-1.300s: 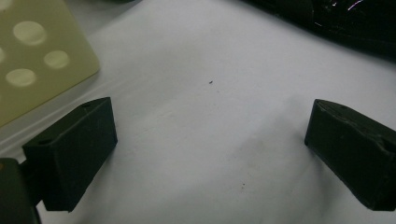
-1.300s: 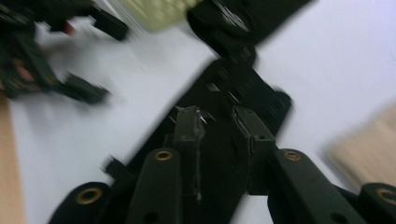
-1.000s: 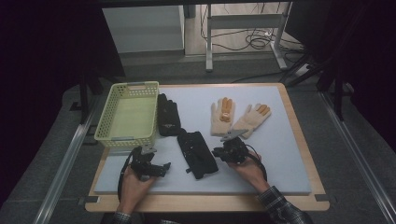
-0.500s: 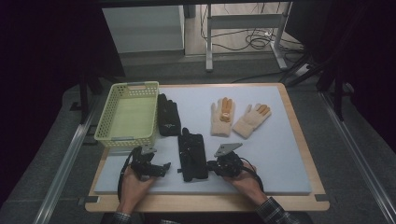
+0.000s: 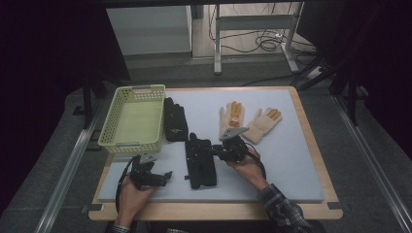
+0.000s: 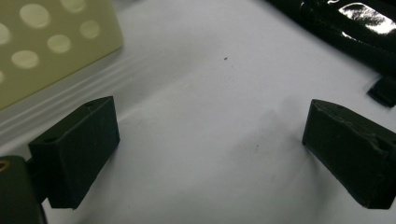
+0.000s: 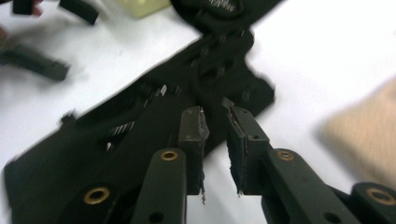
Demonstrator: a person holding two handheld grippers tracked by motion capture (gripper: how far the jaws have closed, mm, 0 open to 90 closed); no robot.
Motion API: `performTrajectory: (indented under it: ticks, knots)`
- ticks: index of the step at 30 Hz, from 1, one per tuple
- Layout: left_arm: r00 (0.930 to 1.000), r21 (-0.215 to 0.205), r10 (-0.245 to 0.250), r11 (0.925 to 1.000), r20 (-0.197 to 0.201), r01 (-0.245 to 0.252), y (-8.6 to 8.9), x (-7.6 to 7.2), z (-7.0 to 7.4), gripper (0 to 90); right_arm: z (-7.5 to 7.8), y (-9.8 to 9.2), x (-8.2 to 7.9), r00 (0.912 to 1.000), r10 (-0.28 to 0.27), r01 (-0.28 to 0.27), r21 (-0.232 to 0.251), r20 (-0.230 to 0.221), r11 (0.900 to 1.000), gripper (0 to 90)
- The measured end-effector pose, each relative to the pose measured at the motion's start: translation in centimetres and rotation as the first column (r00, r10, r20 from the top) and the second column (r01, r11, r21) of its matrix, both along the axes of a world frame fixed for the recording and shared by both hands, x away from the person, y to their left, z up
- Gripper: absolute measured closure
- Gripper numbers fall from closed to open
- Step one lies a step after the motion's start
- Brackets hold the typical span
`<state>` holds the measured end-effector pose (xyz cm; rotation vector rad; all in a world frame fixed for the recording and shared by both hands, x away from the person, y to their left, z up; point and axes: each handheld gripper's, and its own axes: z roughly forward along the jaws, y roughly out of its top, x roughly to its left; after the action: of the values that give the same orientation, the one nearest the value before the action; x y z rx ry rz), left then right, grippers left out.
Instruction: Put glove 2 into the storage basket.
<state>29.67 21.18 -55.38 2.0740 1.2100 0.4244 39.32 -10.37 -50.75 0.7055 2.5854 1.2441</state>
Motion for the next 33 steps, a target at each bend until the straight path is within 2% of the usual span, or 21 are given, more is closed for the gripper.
performTrajectory:
  ticks: [3,4,5,9,13,14,17,20,26,33]
  knots:
    - [1.0,0.008,-0.003,1.0,0.0,0.003,-0.1,0.0,0.0,2.9,0.2,1.0,0.9,0.9999,0.001,-0.001,0.001,0.012,1.0,73.8]
    - [1.0,0.003,-0.003,1.0,-0.002,0.003,-0.1,0.0,0.0,2.9,0.3,2.0,1.8,0.9998,0.004,-0.004,-0.01,0.021,1.0,73.5]
    - [1.0,0.003,-0.003,1.0,-0.002,0.003,-0.1,0.0,0.0,2.9,0.3,2.0,1.8,0.9998,0.004,-0.004,-0.01,0.021,1.0,73.5]
    - [1.0,0.004,-0.004,1.0,-0.002,0.004,0.0,0.0,-0.1,3.0,0.5,4.5,4.2,0.9998,0.001,-0.001,-0.018,0.019,1.0,72.4]
    - [1.0,0.003,-0.003,1.0,-0.001,0.003,0.0,0.0,-0.1,3.0,0.5,5.7,5.5,0.9998,-0.002,0.003,-0.024,0.02,1.0,70.5]
    - [1.0,0.002,-0.003,1.0,-0.001,0.003,0.0,0.0,-0.1,3.0,0.4,6.4,6.3,0.9998,-0.009,0.009,-0.025,0.015,1.0,69.2]
    - [1.0,0.002,-0.003,1.0,-0.002,0.003,0.0,0.0,-0.1,3.0,0.2,7.0,7.1,0.9999,-0.013,0.013,-0.018,0.008,1.0,67.7]
    - [1.0,0.001,-0.002,1.0,-0.001,0.002,0.0,0.0,-0.1,3.0,-0.4,8.2,8.5,0.9996,-0.026,0.026,-0.032,0.006,0.999,63.6]
    - [1.0,0.0,-0.002,1.0,-0.001,0.002,-0.1,0.0,-0.1,3.0,-1.2,9.9,9.6,0.9989,-0.046,0.046,-0.036,-0.006,0.998,59.3]
    - [1.0,0.0,-0.003,1.0,0.001,0.003,0.0,0.0,-0.1,3.0,-2.5,12.2,10.8,0.9971,-0.071,0.069,-0.062,-0.027,0.996,47.7]
